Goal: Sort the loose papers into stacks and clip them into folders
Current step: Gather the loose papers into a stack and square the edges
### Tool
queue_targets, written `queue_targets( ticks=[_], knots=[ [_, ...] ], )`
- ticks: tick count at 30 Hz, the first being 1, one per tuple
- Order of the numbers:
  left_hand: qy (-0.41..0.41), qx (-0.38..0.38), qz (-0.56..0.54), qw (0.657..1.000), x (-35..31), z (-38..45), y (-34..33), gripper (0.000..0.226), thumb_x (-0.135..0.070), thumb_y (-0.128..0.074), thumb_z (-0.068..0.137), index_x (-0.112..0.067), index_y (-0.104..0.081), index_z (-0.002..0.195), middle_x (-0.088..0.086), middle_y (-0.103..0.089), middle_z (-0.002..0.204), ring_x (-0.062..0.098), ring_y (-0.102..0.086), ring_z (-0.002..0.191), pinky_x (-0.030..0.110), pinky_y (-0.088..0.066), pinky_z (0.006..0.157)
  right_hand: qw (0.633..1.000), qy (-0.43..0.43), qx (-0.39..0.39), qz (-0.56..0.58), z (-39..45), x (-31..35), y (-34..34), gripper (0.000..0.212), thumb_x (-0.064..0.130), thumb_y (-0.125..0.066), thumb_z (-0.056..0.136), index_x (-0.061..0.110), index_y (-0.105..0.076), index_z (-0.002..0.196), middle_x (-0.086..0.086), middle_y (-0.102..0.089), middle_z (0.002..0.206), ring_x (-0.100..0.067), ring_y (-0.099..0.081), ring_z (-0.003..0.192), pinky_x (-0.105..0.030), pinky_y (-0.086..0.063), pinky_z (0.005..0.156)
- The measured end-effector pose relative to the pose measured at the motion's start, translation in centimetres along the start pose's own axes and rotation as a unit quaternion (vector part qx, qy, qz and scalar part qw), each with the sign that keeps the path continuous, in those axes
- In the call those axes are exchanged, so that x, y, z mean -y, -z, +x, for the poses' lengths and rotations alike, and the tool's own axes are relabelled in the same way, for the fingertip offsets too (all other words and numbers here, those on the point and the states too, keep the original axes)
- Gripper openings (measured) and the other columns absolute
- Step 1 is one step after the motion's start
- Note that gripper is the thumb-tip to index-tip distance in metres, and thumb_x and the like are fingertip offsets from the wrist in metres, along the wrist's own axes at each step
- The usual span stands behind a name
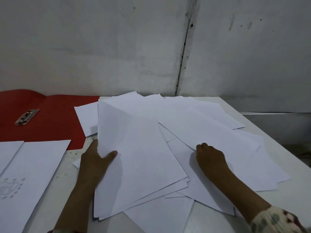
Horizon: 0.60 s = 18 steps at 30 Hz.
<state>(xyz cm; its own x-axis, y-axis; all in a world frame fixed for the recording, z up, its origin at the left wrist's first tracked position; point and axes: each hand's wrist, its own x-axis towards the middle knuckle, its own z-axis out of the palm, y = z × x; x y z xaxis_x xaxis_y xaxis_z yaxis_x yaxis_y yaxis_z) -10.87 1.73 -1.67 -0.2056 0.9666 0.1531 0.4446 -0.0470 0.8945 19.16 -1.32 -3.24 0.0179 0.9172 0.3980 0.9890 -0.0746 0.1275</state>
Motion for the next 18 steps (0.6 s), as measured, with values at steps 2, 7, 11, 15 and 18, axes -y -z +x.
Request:
queue_targets(
  ticks=[2,7,11,15,18],
  knots=[
    [0.001,0.002,-0.002,1.000,0.1,0.0,0.0,0.048,-0.013,-0.070,0.079,-0.005,-0.050,0.122,0.016,-0.060,0.116,0.021,-0.050,0.091,0.032,-0.042,0.081,1.000,-0.017,0.009,0.013,-0.1,-0.6,-0.2,0.053,-0.015,-0.080,0.006,0.007,-0.048,0.042,0.002,-0.016,0.040,-0.012,-0.018,0.026,-0.010,0.011,0.053],
    [0.002,0.028,0.000,1.000,-0.1,-0.5,-0.7,0.044,-0.015,-0.066,0.083,-0.006,-0.049,0.122,0.014,-0.060,0.116,0.019,-0.050,0.090,0.030,-0.040,0.079,0.985,-0.121,0.032,0.119,1.1,0.9,3.2,0.014,0.014,-0.044,0.095,0.004,-0.054,0.094,-0.012,-0.062,0.088,-0.022,-0.045,0.066,-0.028,-0.032,0.057],
    [0.012,0.038,-0.003,0.999,-0.6,-0.8,-1.3,0.047,-0.016,-0.060,0.087,-0.007,-0.043,0.129,0.015,-0.057,0.123,0.024,-0.052,0.096,0.030,-0.039,0.081,0.972,-0.074,0.034,0.221,1.7,5.2,5.5,0.026,0.025,-0.034,0.099,0.008,-0.053,0.102,-0.011,-0.065,0.098,-0.031,-0.059,0.087,-0.031,-0.038,0.070],
    [0.005,0.054,-0.004,0.999,-1.0,-1.3,-1.7,0.043,-0.016,-0.046,0.095,-0.009,-0.037,0.136,0.012,-0.054,0.126,0.030,-0.052,0.115,0.028,-0.037,0.084,0.957,-0.006,0.076,0.281,2.0,10.4,6.2,0.026,0.028,-0.037,0.097,0.009,-0.055,0.103,-0.013,-0.065,0.100,-0.032,-0.059,0.092,-0.033,-0.042,0.075],
    [0.018,0.063,-0.018,0.998,-1.6,-1.6,-1.7,0.042,-0.024,-0.034,0.099,-0.008,-0.036,0.137,0.014,-0.052,0.127,0.033,-0.048,0.123,0.035,-0.039,0.095,0.916,0.016,0.122,0.382,1.7,13.9,6.1,0.025,0.027,-0.041,0.097,0.006,-0.055,0.096,-0.016,-0.066,0.094,-0.031,-0.061,0.084,-0.033,-0.044,0.071]
  ],
)
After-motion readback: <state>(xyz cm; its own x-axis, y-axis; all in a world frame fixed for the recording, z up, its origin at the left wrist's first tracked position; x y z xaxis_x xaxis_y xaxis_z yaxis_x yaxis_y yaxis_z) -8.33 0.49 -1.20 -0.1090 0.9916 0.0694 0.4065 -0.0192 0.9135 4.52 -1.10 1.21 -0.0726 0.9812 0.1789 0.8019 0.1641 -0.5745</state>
